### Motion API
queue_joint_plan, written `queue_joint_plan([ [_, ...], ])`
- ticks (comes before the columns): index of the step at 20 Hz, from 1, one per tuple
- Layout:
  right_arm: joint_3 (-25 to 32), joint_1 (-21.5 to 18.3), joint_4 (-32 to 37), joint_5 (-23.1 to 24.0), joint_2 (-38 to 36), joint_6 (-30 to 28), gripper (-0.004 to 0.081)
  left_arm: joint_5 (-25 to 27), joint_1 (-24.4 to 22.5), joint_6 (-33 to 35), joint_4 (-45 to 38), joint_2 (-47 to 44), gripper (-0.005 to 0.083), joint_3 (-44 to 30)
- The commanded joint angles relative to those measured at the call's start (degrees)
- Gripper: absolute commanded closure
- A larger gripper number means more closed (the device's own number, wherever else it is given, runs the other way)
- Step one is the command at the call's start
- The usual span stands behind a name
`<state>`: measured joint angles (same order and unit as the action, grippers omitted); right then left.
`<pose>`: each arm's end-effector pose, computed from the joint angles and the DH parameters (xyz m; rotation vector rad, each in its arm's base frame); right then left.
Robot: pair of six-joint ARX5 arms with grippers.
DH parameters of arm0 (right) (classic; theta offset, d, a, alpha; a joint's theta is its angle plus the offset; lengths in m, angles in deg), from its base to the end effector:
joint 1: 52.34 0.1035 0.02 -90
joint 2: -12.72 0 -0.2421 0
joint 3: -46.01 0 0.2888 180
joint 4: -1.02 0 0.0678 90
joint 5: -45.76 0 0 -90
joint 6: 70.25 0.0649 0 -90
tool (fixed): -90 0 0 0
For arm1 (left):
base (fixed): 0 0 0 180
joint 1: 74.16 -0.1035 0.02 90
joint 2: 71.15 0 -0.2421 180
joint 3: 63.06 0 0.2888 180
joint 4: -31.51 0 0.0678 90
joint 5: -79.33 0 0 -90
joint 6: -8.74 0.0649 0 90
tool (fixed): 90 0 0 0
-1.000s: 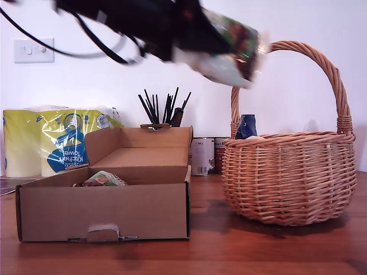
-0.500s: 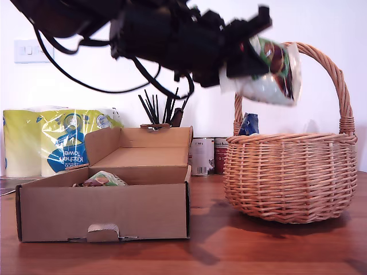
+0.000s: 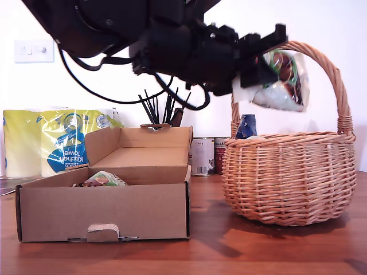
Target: Move the bags of Easter eggs from the cardboard box on the left into the woven basket on the right side.
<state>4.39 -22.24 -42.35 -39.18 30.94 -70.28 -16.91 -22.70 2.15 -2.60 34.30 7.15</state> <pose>0.1582 0.0851 0.2487 -0.1066 0.3348 0.4327 0.2765 -0.3585 0.1676 -0.0972 0.0769 -1.0047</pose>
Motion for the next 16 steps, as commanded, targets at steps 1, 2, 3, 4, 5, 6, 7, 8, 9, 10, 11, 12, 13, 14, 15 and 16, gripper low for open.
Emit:
queue_joint_plan([
  [1, 0.59, 0.26, 0.22, -0.07, -0.11, 0.02, 0.0782, 0.50, 0.72, -0.44, -2.03, 3.37, 0.0755, 1.68],
  [2, 0.59, 0.26, 0.22, -0.07, -0.11, 0.04, 0.0782, 0.70, 0.85, -0.48, -2.19, 4.48, 0.0755, 3.02],
  [3, 0.59, 0.26, 0.22, -0.04, -0.11, 0.04, 0.0782, 0.74, 0.85, -0.50, -2.10, 5.73, 0.0755, 4.85],
  [4, 0.59, 0.26, 0.20, -0.07, -0.11, 0.04, 0.0782, 0.74, 0.90, -0.50, -1.62, 6.84, 0.0755, 6.49],
  [5, 0.59, 0.26, 0.22, -0.04, -0.11, 0.04, 0.0782, 0.76, 1.07, -0.50, -1.51, 8.04, 0.0755, 8.07],
  [6, 0.59, 0.26, 0.20, -0.04, -0.11, 0.04, 0.0782, 0.76, 1.22, -0.50, -1.44, 9.33, 0.0755, 9.64],
  [7, 0.59, 0.26, 0.22, -0.04, -0.11, 0.04, 0.0782, 0.76, 1.22, -0.50, -0.90, 10.23, 0.0755, 10.91],
  [8, 0.59, 0.26, 0.20, -0.04, -0.11, 0.04, 0.0782, 1.05, 1.22, -0.50, 0.87, 11.02, 0.0755, 12.15],
  [9, 0.59, 0.26, 0.20, -0.04, -0.11, 0.04, 0.0782, 1.70, 1.33, -0.48, 3.13, 11.52, 0.0755, 13.03],
  [10, 0.59, 0.26, 0.20, -0.04, -0.11, 0.04, 0.0782, 2.78, 1.36, -0.46, 4.81, 12.11, 0.0755, 13.57],
  [11, 0.59, 0.26, 0.22, -0.04, -0.11, 0.07, 0.0782, 3.15, 1.31, -0.48, 6.27, 12.37, 0.0755, 13.90],
  [12, 0.59, 0.26, 0.20, -0.04, -0.11, 0.07, 0.0782, 3.41, 1.33, -0.48, 7.72, 12.74, 0.0755, 14.08],
  [13, 0.59, 0.26, 0.20, -0.04, -0.11, 0.04, 0.0782, 3.52, 1.33, -0.52, 8.72, 13.00, 0.0755, 14.21],
  [14, 0.59, 0.26, 0.24, -0.04, -0.11, 0.04, 0.0782, 3.54, 1.36, -0.52, 10.12, 13.05, 0.0755, 14.23],
  [15, 0.59, 0.26, 0.22, -0.04, -0.11, 0.07, 0.0782, 3.67, 1.46, -0.50, 11.98, 13.07, 0.0755, 14.23],
  [16, 0.59, 0.26, 0.22, -0.04, -0.11, 0.07, 0.0782, 3.93, 1.57, -0.52, 13.57, 13.07, 0.0752, 14.23],
])
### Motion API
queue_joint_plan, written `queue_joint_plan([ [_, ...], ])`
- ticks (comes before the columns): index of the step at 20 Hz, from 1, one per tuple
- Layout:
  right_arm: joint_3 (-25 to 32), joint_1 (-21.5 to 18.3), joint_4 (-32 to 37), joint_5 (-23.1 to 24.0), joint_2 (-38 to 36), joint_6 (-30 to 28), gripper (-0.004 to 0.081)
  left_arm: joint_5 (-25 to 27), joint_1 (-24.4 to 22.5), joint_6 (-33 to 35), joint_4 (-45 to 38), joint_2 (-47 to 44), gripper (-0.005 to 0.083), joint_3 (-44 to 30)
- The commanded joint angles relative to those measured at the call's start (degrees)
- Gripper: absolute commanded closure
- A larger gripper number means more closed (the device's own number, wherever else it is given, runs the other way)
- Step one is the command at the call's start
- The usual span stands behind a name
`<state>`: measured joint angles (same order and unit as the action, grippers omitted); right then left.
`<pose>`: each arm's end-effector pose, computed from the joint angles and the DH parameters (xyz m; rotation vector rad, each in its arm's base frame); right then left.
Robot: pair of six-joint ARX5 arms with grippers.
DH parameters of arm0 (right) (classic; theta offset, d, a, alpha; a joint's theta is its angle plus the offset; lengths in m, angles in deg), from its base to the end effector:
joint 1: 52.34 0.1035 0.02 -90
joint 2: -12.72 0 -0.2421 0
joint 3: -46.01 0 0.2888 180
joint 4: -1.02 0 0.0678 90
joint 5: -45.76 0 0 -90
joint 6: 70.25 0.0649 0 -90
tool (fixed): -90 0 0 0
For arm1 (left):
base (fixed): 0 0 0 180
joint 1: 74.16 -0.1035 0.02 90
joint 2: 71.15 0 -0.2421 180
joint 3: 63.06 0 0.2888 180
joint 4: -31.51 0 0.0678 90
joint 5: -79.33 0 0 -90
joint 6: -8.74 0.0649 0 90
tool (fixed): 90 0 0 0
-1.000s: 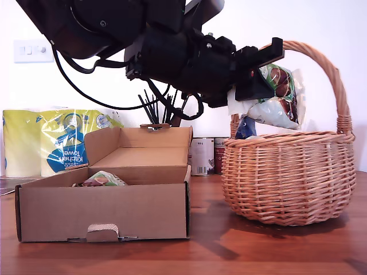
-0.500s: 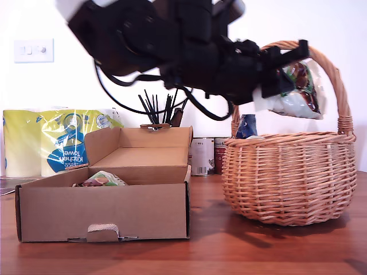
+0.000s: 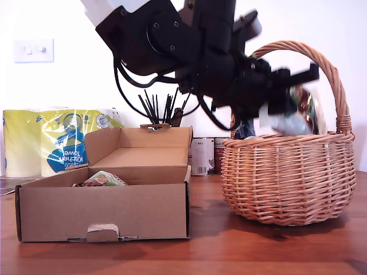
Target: Move the bags of Easter eggs from the cardboard box on the left into the woven basket on the right side.
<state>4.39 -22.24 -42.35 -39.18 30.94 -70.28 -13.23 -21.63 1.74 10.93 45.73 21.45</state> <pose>0.1582 0.0851 0.2487 -0.1066 0.3348 0.4327 0.3038 -0.4012 0.1377 -0.0219 0.2519 -0.9440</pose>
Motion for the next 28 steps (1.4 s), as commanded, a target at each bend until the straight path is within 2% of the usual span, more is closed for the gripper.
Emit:
queue_joint_plan([
  [1, 0.59, 0.26, 0.22, -0.04, -0.11, 0.07, 0.0782, 0.17, 0.55, -0.11, 1.07, 1.64, 0.0746, -0.07],
  [2, 0.59, 0.26, 0.24, -0.04, -0.11, 0.04, 0.0782, 0.09, 0.55, -0.13, 1.42, 1.64, 0.0730, -0.04],
  [3, 0.59, 0.26, 0.22, -0.04, -0.11, 0.07, 0.0782, 0.09, 0.55, -0.13, 1.44, 1.64, 0.0674, -0.04],
  [4, 0.59, 0.26, 0.22, -0.04, -0.11, 0.07, 0.0782, 0.09, 0.74, -0.11, 1.29, 1.64, 0.0570, -0.04],
  [6, 0.59, 0.26, 0.22, -0.04, -0.11, 0.07, 0.0782, 0.11, 0.81, -0.11, 1.11, 1.64, 0.0260, 0.00],
  [7, 0.59, 0.26, 0.22, -0.04, -0.11, 0.07, 0.0782, 0.11, 0.85, -0.07, 1.36, 1.64, 0.0162, 0.07],
  [8, 0.59, 0.26, 0.22, -0.04, -0.11, 0.09, 0.0782, 0.09, 0.85, -0.07, 1.92, 1.62, 0.0135, 0.07],
  [12, 0.59, 0.26, 0.20, -0.07, -0.11, 0.07, 0.0782, 0.04, 0.46, 1.68, 7.26, -0.92, 0.0138, 0.37],
  [16, 0.59, 0.26, 0.22, -0.07, -0.11, 0.07, 0.0782, 0.04, 0.07, 4.26, 15.32, -8.17, 0.0218, 0.70],
  [18, 0.59, 0.26, 0.22, -0.04, -0.11, 0.07, 0.0782, 0.04, -0.02, 5.22, 19.63, -11.91, 0.0291, 0.72],
  [21, 0.59, 0.26, 0.22, -0.07, -0.11, 0.04, 0.0782, 0.04, -0.70, 6.97, 28.87, -16.72, 0.0466, 0.72],
  [22, 0.59, 0.26, 0.22, -0.04, -0.11, 0.07, 0.0782, 0.09, -1.16, 7.06, 32.79, -18.12, 0.0548, 0.70],
  [24, 0.59, 0.26, 0.22, -0.04, -0.11, 0.04, 0.0782, 0.04, -2.75, 7.61, 40.85, -20.65, 0.0768, 0.61],
  [26, 0.59, 0.26, 0.20, -0.02, -0.11, 0.04, 0.0782, 0.04, -4.46, 7.89, 42.32, -22.97, 0.0794, -1.81],
  [28, 0.59, 0.26, 0.15, -0.02, -0.11, 0.04, 0.0782, 0.04, -6.25, 7.89, 36.98, -26.10, 0.0794, -8.35],
])
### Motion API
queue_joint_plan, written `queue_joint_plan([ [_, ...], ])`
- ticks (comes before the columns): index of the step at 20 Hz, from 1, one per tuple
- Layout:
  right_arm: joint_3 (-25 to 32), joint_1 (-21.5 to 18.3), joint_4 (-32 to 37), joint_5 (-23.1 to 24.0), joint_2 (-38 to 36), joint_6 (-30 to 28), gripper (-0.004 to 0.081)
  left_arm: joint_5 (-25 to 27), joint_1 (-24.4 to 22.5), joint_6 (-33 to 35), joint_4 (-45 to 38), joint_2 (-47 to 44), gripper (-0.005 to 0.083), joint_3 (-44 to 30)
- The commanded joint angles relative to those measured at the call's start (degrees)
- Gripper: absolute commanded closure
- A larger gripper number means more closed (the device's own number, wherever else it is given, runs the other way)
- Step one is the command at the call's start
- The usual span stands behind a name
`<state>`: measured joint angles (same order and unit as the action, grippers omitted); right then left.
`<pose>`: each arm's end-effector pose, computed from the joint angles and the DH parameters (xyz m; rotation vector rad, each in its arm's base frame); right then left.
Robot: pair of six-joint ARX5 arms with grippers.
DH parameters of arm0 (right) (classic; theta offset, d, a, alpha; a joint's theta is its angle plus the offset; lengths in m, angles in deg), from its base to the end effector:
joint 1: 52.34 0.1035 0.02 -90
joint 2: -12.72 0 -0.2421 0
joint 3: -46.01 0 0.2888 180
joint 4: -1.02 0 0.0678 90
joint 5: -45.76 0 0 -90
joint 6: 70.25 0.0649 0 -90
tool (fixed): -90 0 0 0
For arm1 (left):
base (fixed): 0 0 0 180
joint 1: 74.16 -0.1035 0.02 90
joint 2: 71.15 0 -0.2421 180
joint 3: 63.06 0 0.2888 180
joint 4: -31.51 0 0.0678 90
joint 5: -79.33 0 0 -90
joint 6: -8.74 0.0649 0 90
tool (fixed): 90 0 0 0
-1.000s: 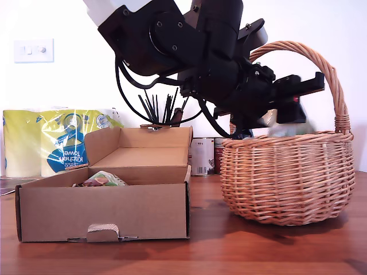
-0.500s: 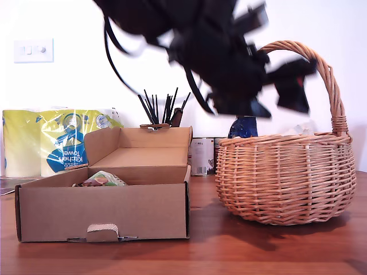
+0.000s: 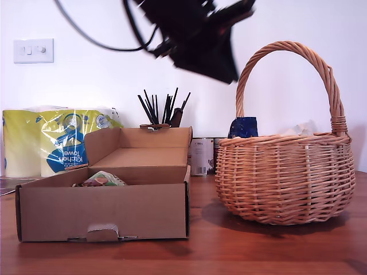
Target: Move the bags of Easter eggs from the cardboard box on the left into the woven basket on the right side.
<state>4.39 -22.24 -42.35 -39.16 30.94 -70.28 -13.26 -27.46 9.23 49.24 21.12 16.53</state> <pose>0.1582 0.0851 0.2487 -0.1067 0.3348 0.4323 0.2898 -0.3118 0.2149 0.2133 0.5036 -0.8418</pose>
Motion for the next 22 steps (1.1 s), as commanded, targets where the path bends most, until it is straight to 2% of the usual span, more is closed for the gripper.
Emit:
queue_joint_plan([
  [1, 0.59, 0.26, 0.13, -0.04, -0.11, 0.04, 0.0782, 0.07, -1.36, 0.39, -4.37, -3.30, 0.0794, -7.52],
  [4, 0.59, 0.26, -0.13, -0.04, -0.11, 0.04, 0.0782, -0.92, -5.64, 0.39, -14.49, -9.40, 0.0794, -21.14],
  [7, 0.59, 0.26, -0.20, -0.04, -0.11, 0.07, 0.0782, -4.96, -11.21, 0.39, -21.20, -15.76, 0.0794, -31.19],
  [10, 0.59, 0.26, -0.20, -0.04, -0.11, 0.07, 0.0782, -6.32, -15.12, 2.43, -19.82, -21.24, 0.0794, -35.50],
  [13, 0.59, 0.26, -0.17, -0.04, -0.11, 0.07, 0.0782, -6.40, -17.29, 5.05, -15.04, -24.17, 0.0770, -35.54],
  [14, 0.59, 0.26, -0.17, -0.04, -0.11, 0.07, 0.0782, -6.40, -17.57, 5.03, -13.92, -24.57, 0.0636, -35.39],
  [16, 0.59, 0.26, -0.09, -0.02, -0.11, 0.07, 0.0782, -5.46, -17.62, 5.55, -10.16, -24.37, 0.0103, -34.10],
  [17, 0.59, 0.26, 0.02, -0.04, -0.11, 0.09, 0.0782, -4.81, -17.62, 6.56, -8.15, -24.35, -0.0035, -33.33],
  [18, 0.59, 0.26, 0.17, -0.04, -0.11, 0.09, 0.0782, -4.57, -17.62, 7.78, -6.47, -24.35, 0.0004, -32.52],
  [22, 0.59, 0.26, 0.26, -0.31, -0.11, 0.26, 0.0782, -3.80, -18.53, 12.26, -0.22, -23.58, 0.0004, -27.19],
])
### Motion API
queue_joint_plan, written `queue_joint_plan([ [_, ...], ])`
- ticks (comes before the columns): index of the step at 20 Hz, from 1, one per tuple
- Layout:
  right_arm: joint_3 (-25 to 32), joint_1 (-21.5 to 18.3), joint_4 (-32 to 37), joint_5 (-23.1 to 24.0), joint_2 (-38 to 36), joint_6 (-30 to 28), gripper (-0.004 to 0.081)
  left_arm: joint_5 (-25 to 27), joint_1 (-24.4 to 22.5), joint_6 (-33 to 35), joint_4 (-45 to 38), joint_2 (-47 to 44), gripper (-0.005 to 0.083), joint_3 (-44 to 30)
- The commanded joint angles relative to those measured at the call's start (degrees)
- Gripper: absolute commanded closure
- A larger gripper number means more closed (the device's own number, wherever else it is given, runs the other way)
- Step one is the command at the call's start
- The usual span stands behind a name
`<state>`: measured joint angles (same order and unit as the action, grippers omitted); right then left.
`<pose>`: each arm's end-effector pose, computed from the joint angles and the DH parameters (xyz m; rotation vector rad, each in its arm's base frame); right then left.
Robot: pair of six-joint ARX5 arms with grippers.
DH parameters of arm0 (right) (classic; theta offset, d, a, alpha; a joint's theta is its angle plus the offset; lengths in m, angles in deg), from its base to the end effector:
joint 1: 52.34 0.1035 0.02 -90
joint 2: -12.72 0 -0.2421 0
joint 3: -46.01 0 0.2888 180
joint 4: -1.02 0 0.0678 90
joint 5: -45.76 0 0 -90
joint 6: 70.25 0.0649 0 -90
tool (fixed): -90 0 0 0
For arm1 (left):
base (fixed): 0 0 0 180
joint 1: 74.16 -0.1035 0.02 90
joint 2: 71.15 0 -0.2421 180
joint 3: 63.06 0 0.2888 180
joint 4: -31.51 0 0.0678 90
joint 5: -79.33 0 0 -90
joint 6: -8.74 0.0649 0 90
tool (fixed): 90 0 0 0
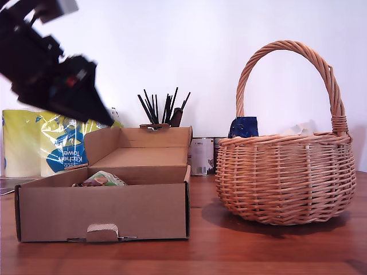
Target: Move the bags of Easter eggs from the cardboard box on the left into the woven basket on the right side.
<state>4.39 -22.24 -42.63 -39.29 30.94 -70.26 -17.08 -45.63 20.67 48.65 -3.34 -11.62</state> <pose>0.1580 0.0851 0.2480 -0.1074 0.3397 0.4344 0.2741 -0.1573 0.1732 0.3100 0.5200 -0.6519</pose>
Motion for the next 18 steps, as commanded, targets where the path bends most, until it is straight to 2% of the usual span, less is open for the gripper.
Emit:
queue_joint_plan([
  [1, 0.59, 0.26, 0.57, -0.39, -0.11, 0.28, 0.0782, -0.04, -0.83, 2.01, 2.01, 1.55, 0.0004, 2.60],
  [4, 0.59, 0.26, 0.31, -1.99, -0.11, 1.57, 0.0782, -0.90, -2.23, 4.07, 6.67, 5.99, 0.0004, 7.74],
  [6, 0.59, 0.28, 0.33, -7.87, -0.13, 1.75, 0.0782, -2.29, -2.95, 5.81, 9.05, 10.14, 0.0004, 10.95],
  [8, 0.26, 0.37, 0.39, -16.02, -0.13, 3.21, 0.0782, -2.32, -2.97, 7.21, 11.67, 14.64, 0.0004, 14.38],
  [9, 0.11, 0.50, 0.37, -17.14, -0.13, 4.20, 0.0782, -2.23, -2.97, 7.91, 12.59, 16.87, 0.0004, 16.00],
  [13, -0.07, 0.63, 0.52, -16.85, -0.13, 4.46, 0.0782, -1.77, -3.04, 9.14, 16.92, 24.81, 0.0004, 21.97],
  [16, -0.07, 0.63, 0.52, -16.85, -0.13, 4.07, 0.0782, 3.34, -3.04, 9.16, 21.42, 30.84, 0.0004, 26.47],
  [18, -0.07, 0.63, 0.50, -16.83, -0.13, 3.98, 0.0782, 3.96, -3.08, 9.11, 25.16, 34.25, 0.0004, 29.11],
])
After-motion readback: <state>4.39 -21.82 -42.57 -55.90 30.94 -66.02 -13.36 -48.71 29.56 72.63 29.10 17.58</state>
